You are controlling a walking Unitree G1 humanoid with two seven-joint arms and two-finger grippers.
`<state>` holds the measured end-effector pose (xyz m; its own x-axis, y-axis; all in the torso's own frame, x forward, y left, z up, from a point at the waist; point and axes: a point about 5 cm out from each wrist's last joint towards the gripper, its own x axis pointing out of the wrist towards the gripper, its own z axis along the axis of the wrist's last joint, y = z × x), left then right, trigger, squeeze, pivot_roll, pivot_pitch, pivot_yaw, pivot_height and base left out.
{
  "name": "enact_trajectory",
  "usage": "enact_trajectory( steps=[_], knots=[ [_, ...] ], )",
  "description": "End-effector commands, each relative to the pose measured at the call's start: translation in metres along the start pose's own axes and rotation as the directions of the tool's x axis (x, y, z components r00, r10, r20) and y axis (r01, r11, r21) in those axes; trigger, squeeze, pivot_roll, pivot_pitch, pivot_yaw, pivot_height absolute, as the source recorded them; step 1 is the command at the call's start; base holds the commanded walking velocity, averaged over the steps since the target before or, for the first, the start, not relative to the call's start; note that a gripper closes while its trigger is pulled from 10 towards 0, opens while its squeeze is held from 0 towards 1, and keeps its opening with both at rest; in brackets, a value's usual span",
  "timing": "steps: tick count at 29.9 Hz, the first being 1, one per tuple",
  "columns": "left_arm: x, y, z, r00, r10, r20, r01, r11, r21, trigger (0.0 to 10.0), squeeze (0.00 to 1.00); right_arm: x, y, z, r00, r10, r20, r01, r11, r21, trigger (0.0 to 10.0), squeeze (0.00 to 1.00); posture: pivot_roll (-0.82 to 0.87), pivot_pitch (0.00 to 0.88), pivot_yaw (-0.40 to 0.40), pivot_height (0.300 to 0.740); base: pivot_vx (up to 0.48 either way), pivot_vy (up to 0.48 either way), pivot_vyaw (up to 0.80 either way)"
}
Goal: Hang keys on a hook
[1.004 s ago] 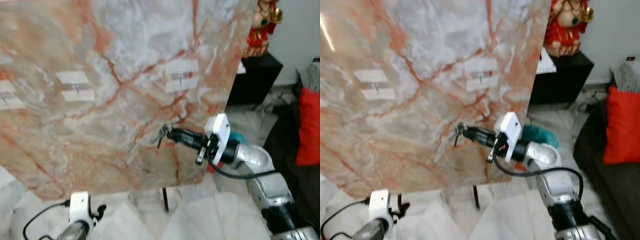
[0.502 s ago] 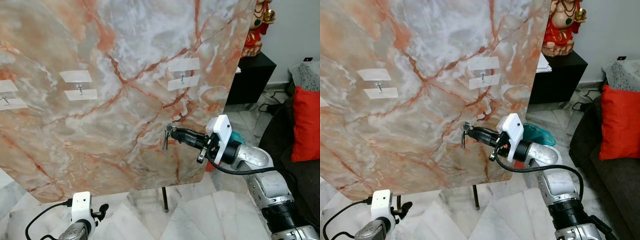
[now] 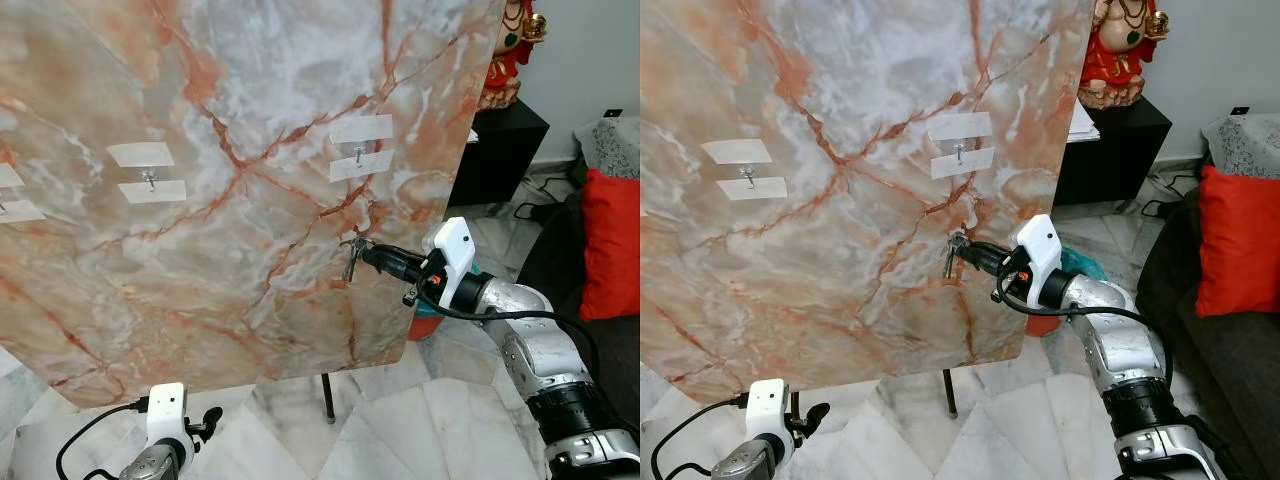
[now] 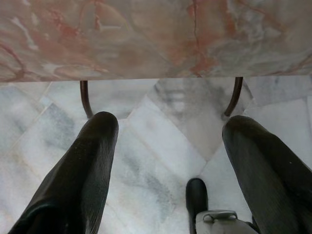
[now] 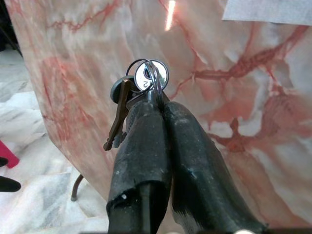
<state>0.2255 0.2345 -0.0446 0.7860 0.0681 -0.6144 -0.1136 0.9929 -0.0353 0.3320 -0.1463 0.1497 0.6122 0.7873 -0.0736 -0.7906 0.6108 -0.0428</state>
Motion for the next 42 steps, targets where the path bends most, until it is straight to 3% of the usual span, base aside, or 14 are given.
enact_trajectory(
  steps=[1, 13, 20, 25, 30, 33, 38, 42],
  knots=[
    [-0.001, -0.002, -0.004, 1.0, -0.014, -0.019, 0.014, 1.0, -0.01, 10.0, 0.0, 0.001, -0.004, 0.005, 1.0, -0.004, 0.021, 0.004, 1.0, -0.005, 10.0, 0.0, 0.04, 0.039, 0.034, 0.74, 0.0, 0.0, 0.0],
    [0.0, -0.002, -0.003, 1.0, -0.021, -0.016, 0.021, 1.0, -0.017, 10.0, 0.0, 0.002, -0.025, 0.03, 0.993, -0.052, 0.101, 0.048, 0.998, 0.047, 10.0, 0.0, 0.04, 0.05, 0.038, 0.74, 0.0, 0.0, 0.0],
    [-0.001, -0.003, -0.005, 0.999, -0.025, -0.023, 0.024, 0.999, -0.023, 10.0, 0.0, 0.006, -0.017, 0.027, 0.994, 0.054, 0.096, -0.061, 0.996, 0.071, 10.0, 0.0, 0.05, 0.061, 0.04, 0.74, 0.0, 0.0, 0.0],
    [-0.001, -0.002, -0.005, 0.999, -0.024, -0.022, 0.023, 0.999, -0.026, 10.0, 0.0, 0.007, -0.017, 0.025, 0.995, 0.073, 0.072, -0.078, 0.995, 0.068, 10.0, 0.0, 0.05, 0.065, 0.039, 0.74, 0.0, 0.0, 0.0],
    [-0.001, 0.0, -0.005, 1.0, -0.019, -0.021, 0.019, 0.999, -0.03, 10.0, 0.0, 0.009, -0.023, 0.033, 0.99, 0.047, 0.13, -0.065, 0.989, 0.131, 10.0, 0.0, 0.05, 0.067, 0.039, 0.74, 0.0, 0.0, 0.0],
    [-0.001, 0.0, -0.005, 1.0, -0.019, -0.021, 0.018, 0.999, -0.03, 10.0, 0.0, 0.011, -0.024, 0.041, 0.981, 0.057, 0.184, -0.098, 0.971, 0.22, 10.0, 0.0, 0.05, 0.068, 0.04, 0.74, 0.0, 0.0, 0.0],
    [-0.001, 0.0, -0.005, 1.0, -0.02, -0.021, 0.019, 0.999, -0.029, 10.0, 0.0, 0.013, -0.023, 0.039, 0.981, 0.092, 0.168, -0.128, 0.967, 0.221, 10.0, 0.0, 0.05, 0.068, 0.04, 0.74, 0.0, 0.0, 0.0],
    [-0.002, 0.0, -0.006, 1.0, -0.023, -0.021, 0.023, 0.999, -0.031, 10.0, 0.0, 0.014, -0.025, 0.042, 0.975, 0.118, 0.187, -0.167, 0.947, 0.276, 10.0, 0.0, 0.06, 0.07, 0.04, 0.74, 0.0, 0.0, 0.0]
  ],
)
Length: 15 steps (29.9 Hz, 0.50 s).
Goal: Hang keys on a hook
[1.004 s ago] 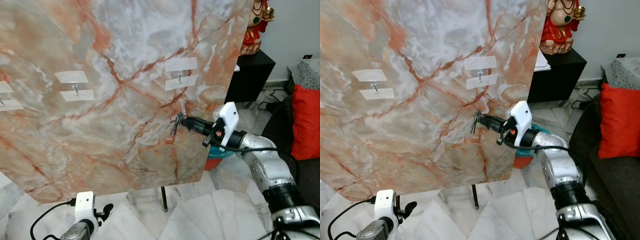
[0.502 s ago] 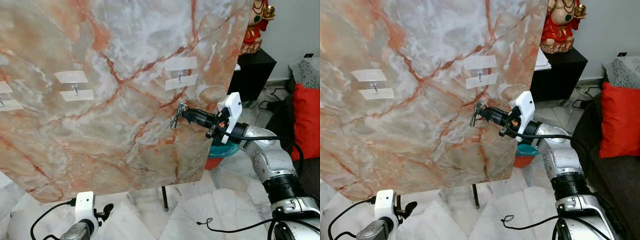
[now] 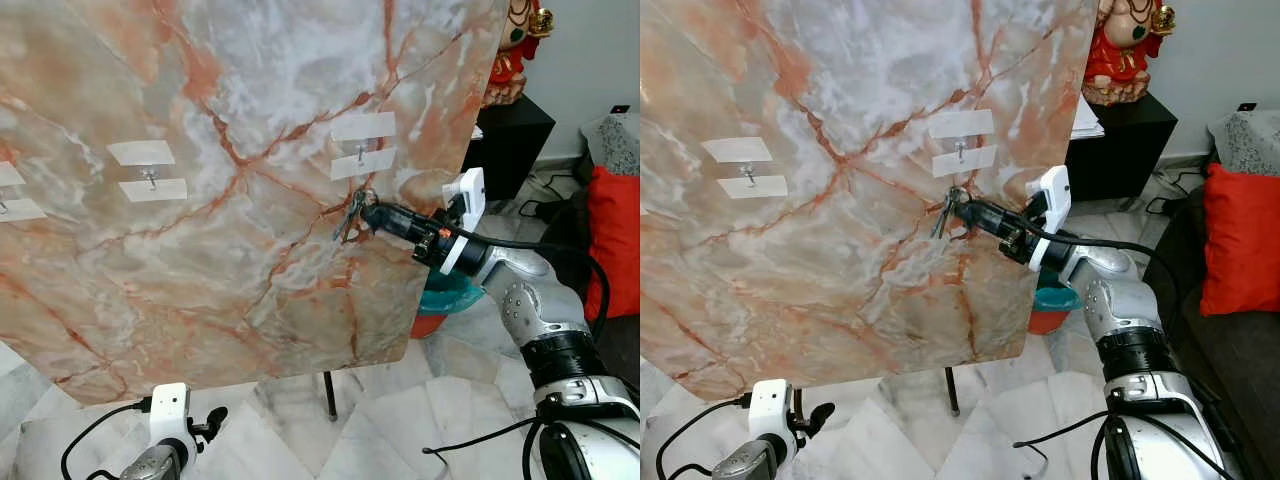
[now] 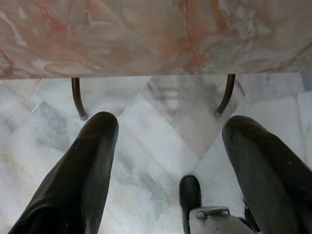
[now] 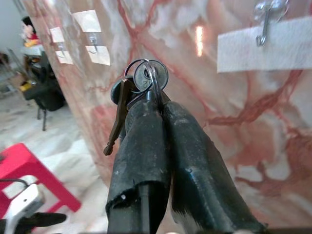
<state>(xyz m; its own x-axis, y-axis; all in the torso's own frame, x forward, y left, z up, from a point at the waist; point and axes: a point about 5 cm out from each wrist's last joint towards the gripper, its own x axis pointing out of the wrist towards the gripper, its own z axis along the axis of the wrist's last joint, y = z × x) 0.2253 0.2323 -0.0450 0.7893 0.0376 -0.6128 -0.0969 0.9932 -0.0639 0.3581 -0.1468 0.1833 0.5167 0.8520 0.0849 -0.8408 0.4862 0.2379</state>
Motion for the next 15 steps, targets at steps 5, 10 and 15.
enact_trajectory(
  steps=[5, 10, 15],
  knots=[
    [-0.0017, 0.0017, -0.0052, 1.0, 0.005, -0.022, -0.005, 1.0, -0.018, 10.0, 0.0, 0.004, -0.0063, 0.0142, 0.999, -0.001, 0.045, -0.003, 0.996, 0.087, 10.0, 0.0, 0.06, 0.073, 0.042, 0.74, 0.0, 0.0, 0.0],
    [-0.0019, 0.0018, -0.006, 1.0, 0.005, -0.024, -0.005, 1.0, -0.018, 10.0, 0.0, 0.0052, -0.0058, 0.0153, 0.998, 0.003, 0.061, -0.01, 0.992, 0.127, 10.0, 0.0, 0.06, 0.075, 0.041, 0.74, 0.0, 0.0, 0.0],
    [-0.0025, 0.0023, -0.0072, 1.0, 0.004, -0.026, -0.004, 1.0, -0.015, 10.0, 0.0, 0.0051, -0.0071, 0.0146, 0.998, -0.002, 0.069, -0.009, 0.987, 0.158, 10.0, 0.0, 0.07, 0.077, 0.044, 0.74, 0.0, 0.0, 0.0]
  ],
)
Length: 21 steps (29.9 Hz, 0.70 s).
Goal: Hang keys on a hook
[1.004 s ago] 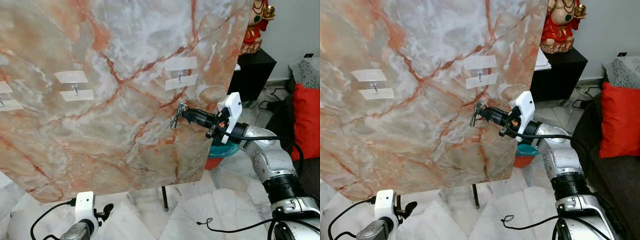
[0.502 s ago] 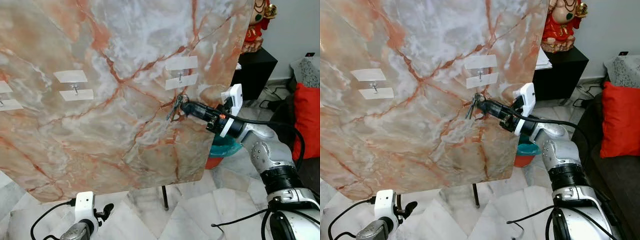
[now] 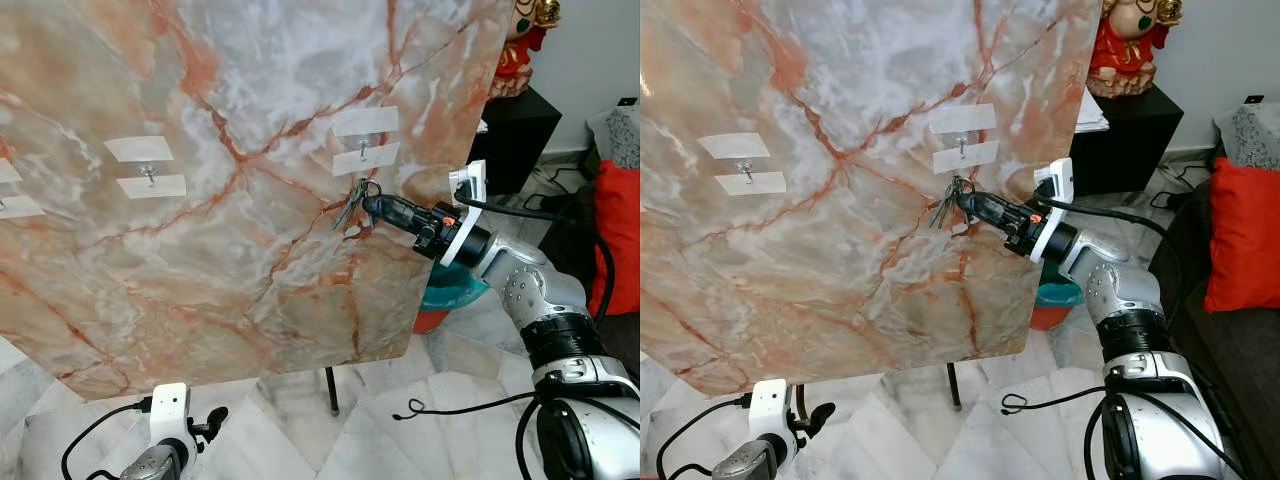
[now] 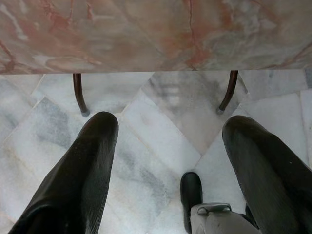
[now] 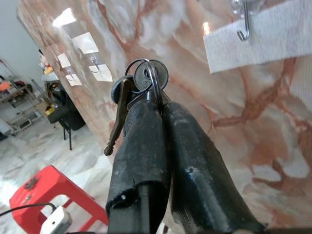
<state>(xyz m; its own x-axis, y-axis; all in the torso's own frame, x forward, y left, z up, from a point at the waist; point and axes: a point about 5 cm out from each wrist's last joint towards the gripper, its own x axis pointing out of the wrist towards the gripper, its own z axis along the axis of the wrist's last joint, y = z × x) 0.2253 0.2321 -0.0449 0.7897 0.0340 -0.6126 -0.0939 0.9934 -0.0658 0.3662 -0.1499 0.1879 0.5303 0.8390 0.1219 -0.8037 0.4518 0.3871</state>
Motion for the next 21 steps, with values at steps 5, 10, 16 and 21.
enact_trajectory(
  steps=[5, 10, 16, 21],
  knots=[
    [-0.0028, 0.0029, -0.0075, 1.0, 0.007, -0.026, -0.008, 1.0, -0.016, 10.0, 0.0, 0.0029, -0.0036, 0.009, 0.999, -0.011, 0.03, 0.01, 1.0, 0.022, 10.0, 0.0, 0.07, 0.076, 0.046, 0.74, 0.0, 0.0, 0.0],
    [-0.003, 0.0031, -0.0076, 1.0, 0.003, -0.027, -0.003, 1.0, -0.011, 10.0, 0.0, 0.0042, -0.0028, 0.0098, 0.999, -0.002, 0.042, 0.0, 0.999, 0.038, 10.0, 0.0, 0.07, 0.067, 0.052, 0.74, 0.0, 0.0, 0.0],
    [-0.0023, 0.0015, -0.0065, 1.0, -0.005, -0.024, 0.005, 1.0, -0.007, 10.0, 0.0, 0.0027, -0.0014, 0.0058, 0.999, 0.009, 0.035, -0.009, 1.0, 0.022, 10.0, 0.0, 0.07, 0.056, 0.053, 0.74, 0.0, 0.0, 0.0],
    [-0.0026, 0.0016, -0.0073, 1.0, -0.007, -0.026, 0.006, 1.0, -0.005, 10.0, 0.0, 0.001, -0.0029, 0.0046, 1.0, 0.005, 0.021, -0.005, 1.0, 0.02, 10.0, 0.0, 0.07, 0.052, 0.053, 0.74, 0.0, 0.0, 0.0]
  ],
)
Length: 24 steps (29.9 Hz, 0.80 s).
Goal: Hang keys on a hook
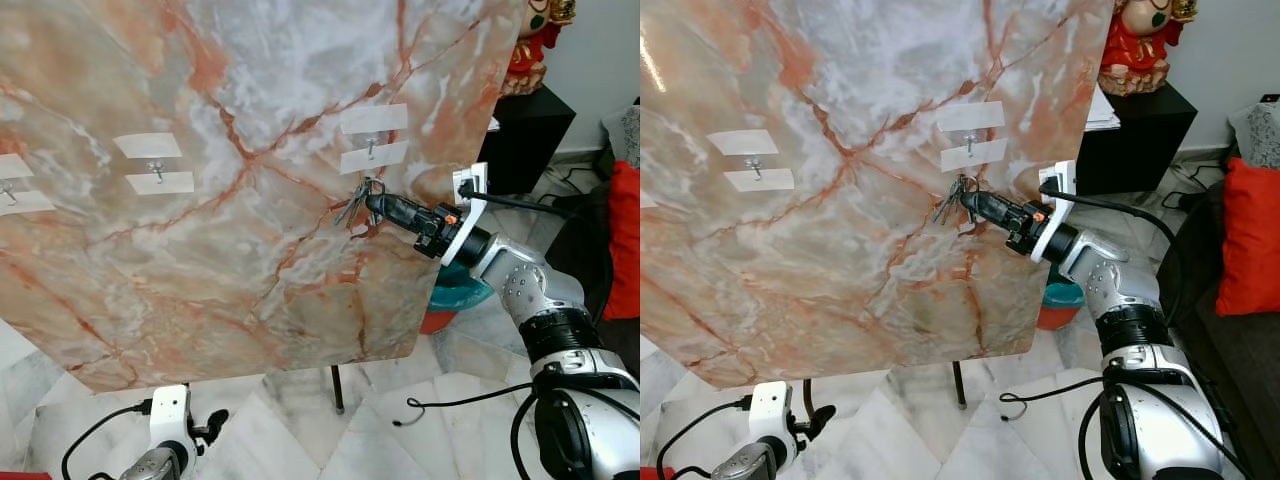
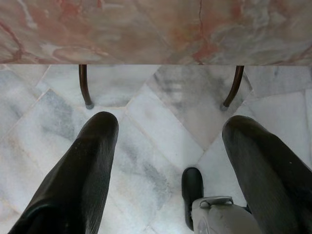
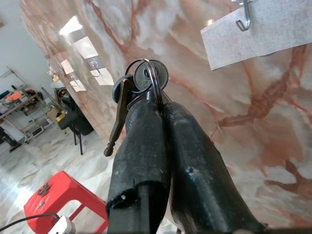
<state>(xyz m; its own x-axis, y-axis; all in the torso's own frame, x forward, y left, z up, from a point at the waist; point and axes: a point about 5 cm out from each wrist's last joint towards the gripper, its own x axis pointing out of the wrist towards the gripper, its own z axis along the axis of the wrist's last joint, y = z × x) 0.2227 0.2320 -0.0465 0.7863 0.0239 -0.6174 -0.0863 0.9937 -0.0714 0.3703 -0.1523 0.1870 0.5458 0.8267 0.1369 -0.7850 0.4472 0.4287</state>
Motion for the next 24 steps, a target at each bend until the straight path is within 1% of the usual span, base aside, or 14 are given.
enact_trajectory(
  steps=[1, 4, 5, 7, 9, 11, 12, 15, 17, 24],
  knots=[
    [-0.002, 0.002, -0.005, 1.0, 0.003, -0.02, -0.003, 1.0, -0.005, 10.0, 0.0, 0.001, 0.002, 0.004, 1.0, 0.016, -0.001, -0.016, 1.0, -0.027, 10.0, 0.0, 0.07, 0.054, 0.054, 0.74, 0.0, 0.0, 0.0],
    [-0.002, 0.002, -0.005, 1.0, 0.005, -0.02, -0.005, 1.0, -0.006, 10.0, 0.0, 0.001, 0.001, 0.005, 1.0, 0.013, -0.001, -0.013, 0.999, -0.033, 10.0, 0.0, 0.07, 0.056, 0.053, 0.74, 0.0, 0.0, 0.0],
    [-0.002, 0.002, -0.005, 1.0, 0.006, -0.019, -0.006, 1.0, -0.006, 10.0, 0.0, 0.002, 0.001, 0.006, 1.0, 0.01, 0.0, -0.01, 0.998, -0.055, 10.0, 0.0, 0.07, 0.058, 0.054, 0.74, 0.0, 0.0, 0.0],
    [-0.002, 0.002, -0.005, 1.0, 0.009, -0.02, -0.009, 1.0, -0.004, 10.0, 0.0, 0.005, 0.005, 0.001, 0.999, 0.021, -0.029, -0.025, 0.989, -0.148, 10.0, 0.0, 0.07, 0.067, 0.056, 0.74, 0.0, 0.0, 0.0],
    [-0.002, 0.003, -0.006, 1.0, 0.019, -0.022, -0.019, 1.0, 0.002, 10.0, 0.0, 0.006, 0.009, -0.008, 0.997, 0.039, -0.062, -0.05, 0.979, -0.196, 10.0, 0.0, 0.07, 0.067, 0.056, 0.74, 0.0, 0.0, 0.0],
    [-0.002, 0.003, -0.006, 1.0, 0.021, -0.02, -0.02, 1.0, 0.002, 10.0, 0.0, 0.006, 0.01, -0.01, 0.996, 0.045, -0.071, -0.058, 0.978, -0.199, 10.0, 0.0, 0.08, 0.071, 0.055, 0.74, 0.0, 0.0, 0.0],
    [-0.002, 0.004, -0.005, 1.0, 0.025, -0.013, -0.025, 1.0, -0.003, 10.0, 0.0, 0.004, 0.011, -0.016, 0.995, 0.057, -0.076, -0.071, 0.979, -0.189, 10.0, 0.0, 0.08, 0.075, 0.056, 0.74, 0.0, 0.0, 0.0],
    [-0.003, 0.005, -0.004, 0.999, 0.032, -0.006, -0.032, 0.999, -0.013, 10.0, 0.0, 0.002, 0.011, -0.017, 0.996, 0.054, -0.072, -0.066, 0.981, -0.183, 10.0, 0.0, 0.08, 0.076, 0.057, 0.74, 0.0, 0.0, 0.0],
    [-0.003, 0.007, -0.004, 1.0, 0.031, -0.005, -0.031, 0.999, -0.024, 10.0, 0.0, -0.001, 0.007, -0.015, 0.997, 0.027, -0.065, -0.039, 0.982, -0.187, 10.0, 0.0, 0.08, 0.079, 0.058, 0.74, 0.0, 0.0, 0.0],
    [-0.003, 0.006, -0.004, 1.0, 0.023, -0.008, -0.023, 1.0, -0.019, 10.0, 0.0, -0.006, 0.002, -0.007, 0.999, -0.014, -0.046, 0.004, 0.977, -0.214, 10.0, 0.0, 0.07, 0.076, 0.055, 0.74, 0.0, 0.0, 0.0]
  ],
)
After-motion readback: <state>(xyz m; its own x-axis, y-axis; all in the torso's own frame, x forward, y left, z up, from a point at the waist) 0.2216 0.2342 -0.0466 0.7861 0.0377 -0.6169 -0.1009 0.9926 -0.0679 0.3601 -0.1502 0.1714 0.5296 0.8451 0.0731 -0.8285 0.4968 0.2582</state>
